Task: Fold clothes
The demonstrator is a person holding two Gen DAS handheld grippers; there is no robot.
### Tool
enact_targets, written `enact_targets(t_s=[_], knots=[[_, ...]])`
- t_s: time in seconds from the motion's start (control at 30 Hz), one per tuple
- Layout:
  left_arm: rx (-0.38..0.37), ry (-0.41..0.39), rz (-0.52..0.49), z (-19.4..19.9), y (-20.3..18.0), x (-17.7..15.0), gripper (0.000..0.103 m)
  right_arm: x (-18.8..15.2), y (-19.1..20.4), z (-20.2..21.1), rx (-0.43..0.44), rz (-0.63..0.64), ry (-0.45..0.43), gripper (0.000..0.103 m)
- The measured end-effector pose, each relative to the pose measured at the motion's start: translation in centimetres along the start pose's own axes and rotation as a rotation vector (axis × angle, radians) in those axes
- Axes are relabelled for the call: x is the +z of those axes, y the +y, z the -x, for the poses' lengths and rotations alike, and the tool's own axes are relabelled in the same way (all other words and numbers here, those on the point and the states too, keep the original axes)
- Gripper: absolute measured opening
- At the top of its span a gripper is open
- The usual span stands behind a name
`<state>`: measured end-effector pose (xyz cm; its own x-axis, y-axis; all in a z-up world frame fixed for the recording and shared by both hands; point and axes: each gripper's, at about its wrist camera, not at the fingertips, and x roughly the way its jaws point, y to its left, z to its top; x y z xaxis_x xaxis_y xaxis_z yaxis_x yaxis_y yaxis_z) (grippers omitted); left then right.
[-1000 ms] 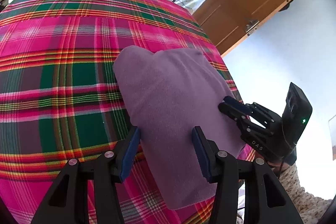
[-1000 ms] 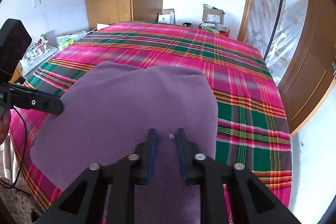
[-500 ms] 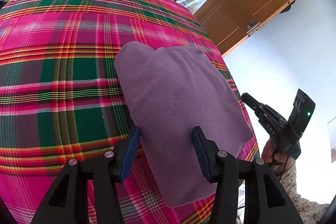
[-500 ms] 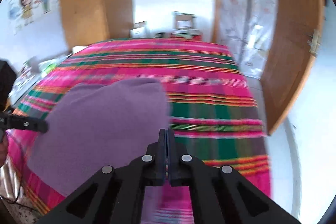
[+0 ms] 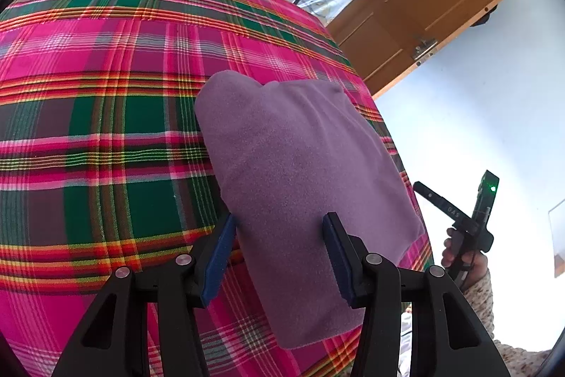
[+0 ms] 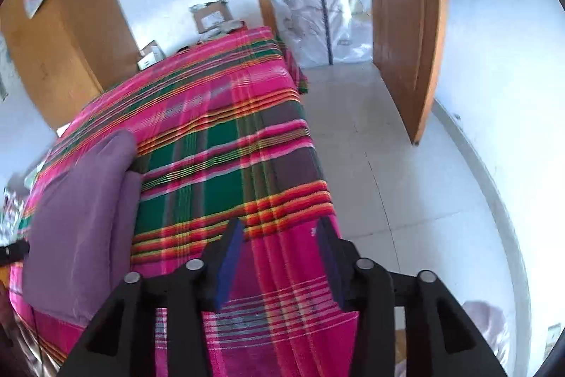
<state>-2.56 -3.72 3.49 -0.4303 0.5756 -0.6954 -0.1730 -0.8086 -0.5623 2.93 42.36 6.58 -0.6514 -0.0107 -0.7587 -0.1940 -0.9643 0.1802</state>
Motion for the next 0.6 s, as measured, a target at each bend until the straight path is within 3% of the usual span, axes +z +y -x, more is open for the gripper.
enact_targets(t_s=[0.2, 0.27, 0.43, 0.6], knots=[[-0.003, -0.005, 0.013, 0.2, 0.4, 0.0, 0.053, -1.3, 1.1, 1.2, -0.146, 0.179, 0.022, 0.048], [-0.002, -0.001, 0.012, 0.2, 0.4, -0.1, 0.053, -2.0, 0.3, 1.7, -0.104, 0.170, 0.032, 0.048], [-0.005, 0.002, 0.006, 0.3, 0.2, -0.3, 0.053, -3.7, -1.7, 3.2, -0.102, 0.133, 0.025, 0.051], [-0.009, 0.001, 0.013, 0.4, 0.2, -0.6, 0.053, -4.2, -2.2, 6.4, -0.035, 0.133, -0.073, 0.052]])
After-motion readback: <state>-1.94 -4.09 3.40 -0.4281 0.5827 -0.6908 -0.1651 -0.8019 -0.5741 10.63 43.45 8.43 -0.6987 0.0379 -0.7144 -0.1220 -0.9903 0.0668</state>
